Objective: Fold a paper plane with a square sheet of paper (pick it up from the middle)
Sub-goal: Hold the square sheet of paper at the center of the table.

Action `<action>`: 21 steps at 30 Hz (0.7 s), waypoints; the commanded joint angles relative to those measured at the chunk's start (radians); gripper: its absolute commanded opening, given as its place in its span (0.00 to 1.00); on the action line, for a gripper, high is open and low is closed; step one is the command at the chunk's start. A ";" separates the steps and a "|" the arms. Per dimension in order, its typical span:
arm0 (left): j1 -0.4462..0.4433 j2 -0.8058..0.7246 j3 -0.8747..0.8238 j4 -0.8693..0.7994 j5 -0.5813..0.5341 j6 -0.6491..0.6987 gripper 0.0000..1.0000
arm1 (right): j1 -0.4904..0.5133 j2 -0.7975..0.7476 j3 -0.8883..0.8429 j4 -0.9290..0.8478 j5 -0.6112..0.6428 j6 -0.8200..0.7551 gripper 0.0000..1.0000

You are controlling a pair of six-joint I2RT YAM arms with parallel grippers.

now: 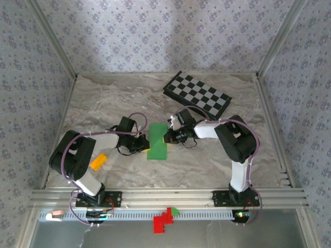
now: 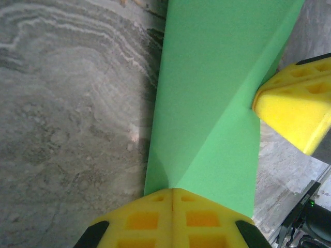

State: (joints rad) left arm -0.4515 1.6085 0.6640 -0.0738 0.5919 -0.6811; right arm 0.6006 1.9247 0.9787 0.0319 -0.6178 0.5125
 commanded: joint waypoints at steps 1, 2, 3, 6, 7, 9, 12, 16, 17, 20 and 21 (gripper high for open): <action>0.001 -0.017 -0.009 0.022 0.040 0.001 0.00 | -0.017 0.070 -0.067 -0.182 0.178 -0.005 0.00; 0.000 -0.021 -0.009 0.022 0.043 -0.001 0.00 | -0.017 0.069 -0.066 -0.183 0.176 -0.006 0.00; -0.001 -0.022 -0.010 0.021 0.042 0.000 0.00 | -0.016 0.068 -0.067 -0.182 0.177 -0.005 0.00; -0.001 -0.007 -0.013 0.017 0.034 0.007 0.00 | -0.016 0.068 -0.068 -0.183 0.178 -0.005 0.00; -0.001 0.003 -0.015 0.019 0.034 0.006 0.00 | -0.016 0.068 -0.068 -0.181 0.178 -0.005 0.00; 0.000 0.020 -0.022 0.030 0.034 0.002 0.00 | -0.016 0.069 -0.068 -0.181 0.178 -0.005 0.00; -0.001 0.032 -0.028 0.030 0.030 0.003 0.00 | -0.016 0.069 -0.068 -0.182 0.178 -0.004 0.00; 0.001 0.042 -0.027 -0.001 0.015 0.024 0.00 | -0.015 0.066 -0.071 -0.179 0.176 -0.002 0.00; 0.000 0.043 -0.027 -0.008 0.012 0.026 0.00 | -0.016 0.064 -0.074 -0.176 0.176 0.000 0.00; 0.000 0.041 -0.027 -0.024 0.009 0.033 0.00 | -0.012 0.056 -0.082 -0.167 0.174 0.008 0.00; 0.000 0.039 -0.027 -0.031 0.008 0.035 0.00 | -0.009 0.053 -0.084 -0.166 0.175 0.011 0.00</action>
State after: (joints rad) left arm -0.4503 1.6253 0.6510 -0.0475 0.6167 -0.6735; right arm 0.6006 1.9202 0.9668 0.0490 -0.6167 0.5144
